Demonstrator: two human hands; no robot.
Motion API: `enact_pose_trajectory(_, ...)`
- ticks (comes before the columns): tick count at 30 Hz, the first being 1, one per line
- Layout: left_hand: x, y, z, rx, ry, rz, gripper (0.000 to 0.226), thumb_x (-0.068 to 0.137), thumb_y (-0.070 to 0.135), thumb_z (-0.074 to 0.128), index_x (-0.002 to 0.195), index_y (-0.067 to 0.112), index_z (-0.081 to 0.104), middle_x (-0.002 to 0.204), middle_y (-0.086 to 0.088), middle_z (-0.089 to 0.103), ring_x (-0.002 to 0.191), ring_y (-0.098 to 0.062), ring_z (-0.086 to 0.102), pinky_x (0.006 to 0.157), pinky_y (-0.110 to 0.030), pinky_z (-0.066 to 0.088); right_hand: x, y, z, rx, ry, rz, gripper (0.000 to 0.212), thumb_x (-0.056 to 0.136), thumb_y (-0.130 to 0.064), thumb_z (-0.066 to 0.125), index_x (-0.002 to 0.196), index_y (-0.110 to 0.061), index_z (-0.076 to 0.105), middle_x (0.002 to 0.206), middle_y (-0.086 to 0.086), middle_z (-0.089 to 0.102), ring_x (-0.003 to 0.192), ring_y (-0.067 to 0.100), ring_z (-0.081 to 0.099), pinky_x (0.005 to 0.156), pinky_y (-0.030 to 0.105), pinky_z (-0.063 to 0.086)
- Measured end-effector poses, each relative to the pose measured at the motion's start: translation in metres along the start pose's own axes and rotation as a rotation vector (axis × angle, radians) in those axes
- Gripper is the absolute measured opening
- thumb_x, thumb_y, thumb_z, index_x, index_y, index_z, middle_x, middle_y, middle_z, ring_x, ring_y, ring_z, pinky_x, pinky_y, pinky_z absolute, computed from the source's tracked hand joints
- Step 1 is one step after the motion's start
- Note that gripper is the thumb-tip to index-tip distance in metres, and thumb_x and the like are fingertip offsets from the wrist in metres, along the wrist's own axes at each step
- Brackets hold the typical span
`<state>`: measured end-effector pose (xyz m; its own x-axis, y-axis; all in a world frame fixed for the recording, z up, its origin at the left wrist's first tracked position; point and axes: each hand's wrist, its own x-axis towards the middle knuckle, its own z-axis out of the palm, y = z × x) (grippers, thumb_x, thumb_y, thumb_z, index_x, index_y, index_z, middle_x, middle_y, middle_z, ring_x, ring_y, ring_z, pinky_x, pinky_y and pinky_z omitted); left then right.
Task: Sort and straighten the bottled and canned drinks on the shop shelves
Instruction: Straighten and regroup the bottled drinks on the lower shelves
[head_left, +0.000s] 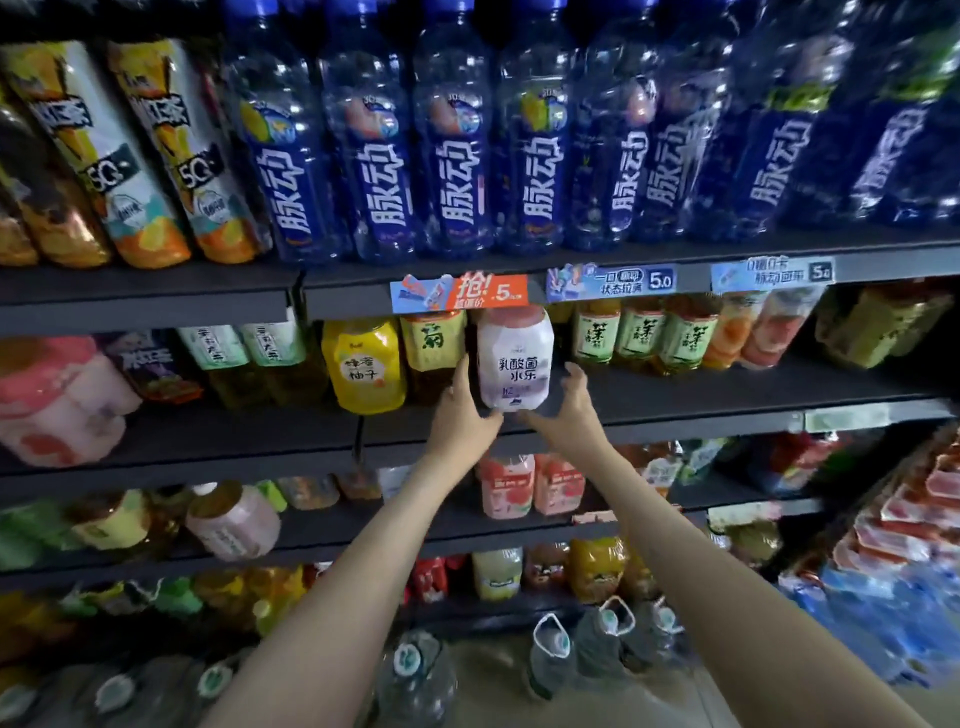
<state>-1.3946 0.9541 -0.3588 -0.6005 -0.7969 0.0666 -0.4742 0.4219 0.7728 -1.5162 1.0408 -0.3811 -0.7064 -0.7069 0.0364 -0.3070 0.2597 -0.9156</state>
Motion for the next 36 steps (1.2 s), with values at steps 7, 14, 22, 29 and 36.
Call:
enact_pose_trajectory(7,0.059,-0.026,0.045,-0.291,0.032,0.097,0.085,0.086,0.02,0.065,0.15,0.032,0.011,0.135,0.0,0.053,0.116,-0.017,0.055,0.081,-0.02,0.045,0.092,0.029,0.006,0.194,-0.179,-0.154,0.085,0.071,0.005,0.078,0.137,-0.015,0.029,0.122,0.005,0.052,0.103,0.006,0.057,0.072,0.01,0.05)
enact_pose_trajectory(14,0.052,-0.038,0.052,-0.361,0.043,0.162,0.082,0.083,0.025,0.071,0.147,0.035,0.022,0.123,0.011,0.047,0.111,-0.002,0.047,0.083,-0.007,0.04,0.096,0.044,0.003,0.043,-0.182,-0.189,0.104,0.038,-0.049,0.09,0.129,-0.025,0.046,0.123,0.0,0.047,0.122,0.016,0.043,0.103,0.039,0.041)
enact_pose_trajectory(22,0.008,-0.034,0.018,-0.505,-0.223,0.058,0.091,0.052,0.038,0.088,0.126,0.044,0.037,0.128,0.008,0.052,0.119,-0.003,0.05,0.094,-0.024,0.046,0.017,0.03,-0.009,0.103,-0.374,-0.156,0.107,0.046,-0.032,0.089,0.135,-0.028,0.03,0.129,-0.006,0.049,0.117,0.004,0.053,0.087,0.021,0.051)
enact_pose_trajectory(29,-0.072,-0.047,-0.032,-0.61,-0.21,-0.246,0.097,0.045,0.035,0.09,0.13,0.026,0.044,0.125,0.001,0.061,0.117,-0.013,0.057,0.099,-0.043,0.048,-0.051,-0.018,0.011,0.08,-0.689,0.036,0.083,0.058,-0.009,0.083,0.127,-0.026,0.041,0.115,-0.003,0.062,0.106,0.012,0.061,0.079,0.022,0.055)
enact_pose_trajectory(36,-0.146,-0.064,-0.129,-0.724,0.008,-0.495,0.089,0.05,0.022,0.088,0.127,0.025,0.043,0.115,0.001,0.064,0.103,-0.013,0.063,0.085,-0.033,0.055,-0.108,-0.083,0.085,0.292,-1.004,0.124,0.074,0.066,-0.001,0.079,0.131,-0.018,0.048,0.118,0.009,0.067,0.11,0.026,0.064,0.091,0.046,0.053)
